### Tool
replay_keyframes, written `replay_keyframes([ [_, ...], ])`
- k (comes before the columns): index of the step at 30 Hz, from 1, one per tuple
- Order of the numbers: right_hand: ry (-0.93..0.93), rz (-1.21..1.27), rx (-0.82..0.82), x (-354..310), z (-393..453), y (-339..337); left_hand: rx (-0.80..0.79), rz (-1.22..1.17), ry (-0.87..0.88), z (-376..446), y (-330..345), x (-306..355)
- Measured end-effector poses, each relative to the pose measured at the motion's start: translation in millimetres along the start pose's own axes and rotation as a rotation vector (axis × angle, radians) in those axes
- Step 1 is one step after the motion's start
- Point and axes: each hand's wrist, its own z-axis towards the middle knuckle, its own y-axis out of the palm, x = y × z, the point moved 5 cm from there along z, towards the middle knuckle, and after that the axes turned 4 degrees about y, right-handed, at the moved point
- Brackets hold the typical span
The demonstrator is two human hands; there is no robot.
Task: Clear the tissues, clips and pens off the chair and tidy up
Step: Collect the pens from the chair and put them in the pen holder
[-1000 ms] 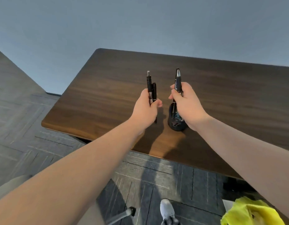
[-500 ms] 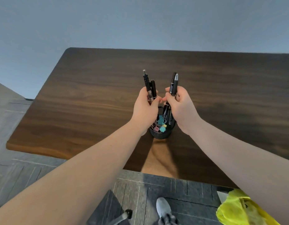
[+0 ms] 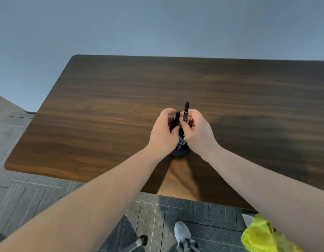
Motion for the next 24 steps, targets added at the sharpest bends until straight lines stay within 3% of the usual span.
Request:
replay_keyframes([
  [10,-0.11,-0.171,0.103,-17,-22,-17,-0.032,0.191,0.039,-24,-29,11],
  [13,0.015,-0.201,0.031,-22,-39,-21,-0.065,0.218,0.045,-43,-40,18],
  [24,-0.012,-0.331,-0.021,-73,-199,-29,-0.179,0.354,0.077,-197,-80,35],
])
